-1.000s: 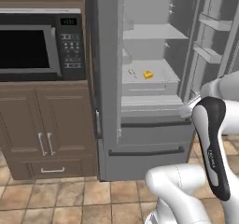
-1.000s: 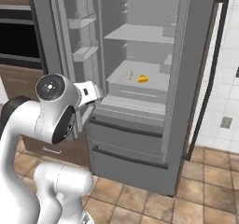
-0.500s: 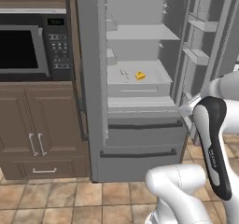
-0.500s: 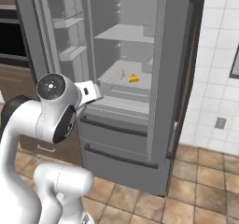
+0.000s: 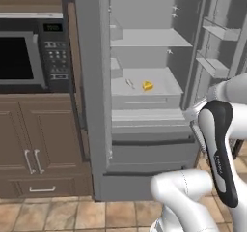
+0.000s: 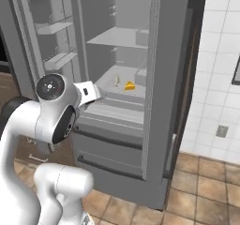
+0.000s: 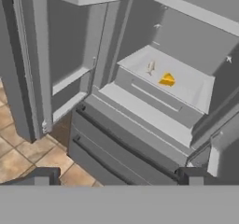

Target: Take the cheese, fish, and lemon from the fridge and place them on the plate on the dining counter to create an appetizer plate.

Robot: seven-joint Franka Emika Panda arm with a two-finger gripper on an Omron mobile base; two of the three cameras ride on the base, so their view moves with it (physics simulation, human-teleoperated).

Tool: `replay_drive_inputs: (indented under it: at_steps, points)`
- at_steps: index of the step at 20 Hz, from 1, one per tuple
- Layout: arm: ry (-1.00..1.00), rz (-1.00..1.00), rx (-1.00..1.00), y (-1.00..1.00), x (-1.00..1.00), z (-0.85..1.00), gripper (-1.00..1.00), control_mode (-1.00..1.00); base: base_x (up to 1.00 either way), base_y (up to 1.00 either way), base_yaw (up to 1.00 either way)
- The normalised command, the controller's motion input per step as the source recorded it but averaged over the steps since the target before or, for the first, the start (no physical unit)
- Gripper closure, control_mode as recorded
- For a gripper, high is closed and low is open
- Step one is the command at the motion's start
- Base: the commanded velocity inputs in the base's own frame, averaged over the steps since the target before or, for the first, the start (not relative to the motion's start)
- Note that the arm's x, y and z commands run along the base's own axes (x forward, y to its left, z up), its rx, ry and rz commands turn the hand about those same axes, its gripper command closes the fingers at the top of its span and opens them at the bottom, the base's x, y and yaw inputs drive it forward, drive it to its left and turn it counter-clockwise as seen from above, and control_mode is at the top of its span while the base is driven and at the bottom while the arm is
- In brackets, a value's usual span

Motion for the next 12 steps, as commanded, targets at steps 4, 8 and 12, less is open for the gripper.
replay_drive_inputs:
  at_steps: [4, 8, 12]
  points:
    - [0.0, 0.0, 0.0, 0.0, 0.0, 0.0, -1.0, 1.0, 0.68, 0.0, 0.0]
    - [0.0, 0.0, 0.0, 0.0, 0.0, 0.0, -1.0, 1.0, 0.64, 0.0, 0.0]
    - [0.0, 0.0, 0.0, 0.0, 0.0, 0.0, -1.0, 1.0, 0.45, 0.0, 0.0]
